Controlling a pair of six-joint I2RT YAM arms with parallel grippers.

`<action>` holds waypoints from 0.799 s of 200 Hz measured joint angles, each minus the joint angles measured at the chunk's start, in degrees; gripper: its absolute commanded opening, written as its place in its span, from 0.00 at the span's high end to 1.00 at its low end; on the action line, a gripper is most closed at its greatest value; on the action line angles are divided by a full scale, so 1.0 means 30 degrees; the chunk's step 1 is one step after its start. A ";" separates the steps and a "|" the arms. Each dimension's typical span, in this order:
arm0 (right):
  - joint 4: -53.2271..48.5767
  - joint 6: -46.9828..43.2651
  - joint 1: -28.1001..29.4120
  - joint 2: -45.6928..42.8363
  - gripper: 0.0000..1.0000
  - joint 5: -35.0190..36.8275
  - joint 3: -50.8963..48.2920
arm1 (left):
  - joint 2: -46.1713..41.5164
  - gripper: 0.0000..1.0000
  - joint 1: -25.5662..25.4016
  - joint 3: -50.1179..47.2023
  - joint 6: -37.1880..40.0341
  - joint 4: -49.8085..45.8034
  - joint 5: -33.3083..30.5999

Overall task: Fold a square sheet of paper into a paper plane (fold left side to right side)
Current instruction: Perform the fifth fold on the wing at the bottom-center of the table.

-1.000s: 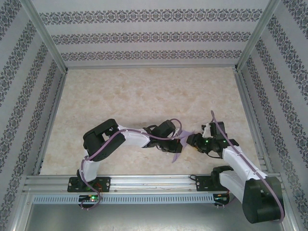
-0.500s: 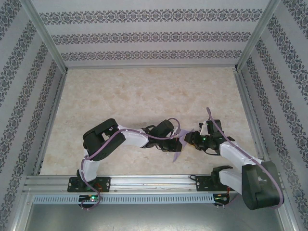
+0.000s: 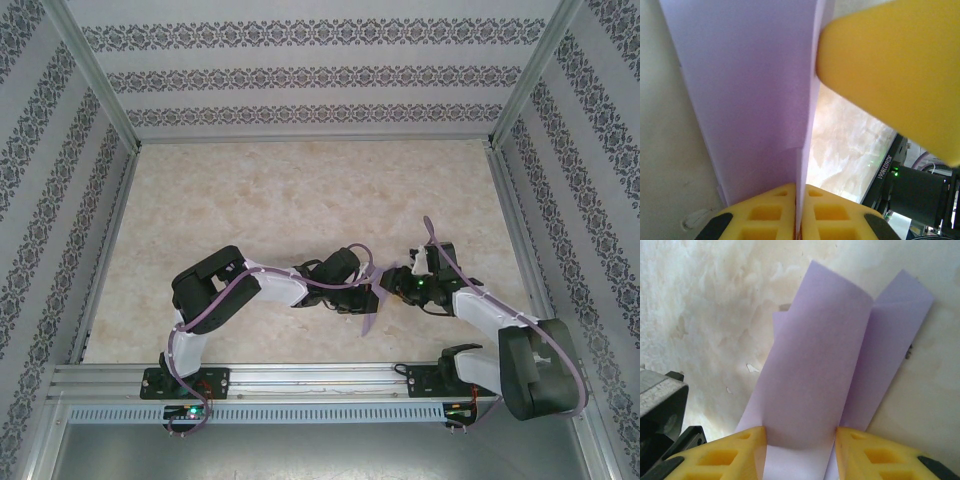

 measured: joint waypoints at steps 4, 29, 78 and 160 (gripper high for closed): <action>0.0051 0.0000 0.0015 0.0029 0.60 0.0007 0.0000 | 0.0000 0.90 0.0000 0.0000 0.0000 0.0000 0.0000; 0.0197 0.0000 0.0211 0.0226 0.60 0.0087 0.0007 | 0.0000 0.90 0.0000 0.0000 -0.0007 0.0000 0.0000; 0.0306 -0.0007 0.0372 0.1202 0.60 0.0299 0.0102 | 0.0000 0.84 0.0000 0.0000 -0.0102 0.0109 -0.0007; -0.0532 -0.0087 0.0495 0.2171 0.61 0.0452 0.0918 | -0.0568 0.62 0.0007 -0.0423 -0.0306 0.0306 -0.0466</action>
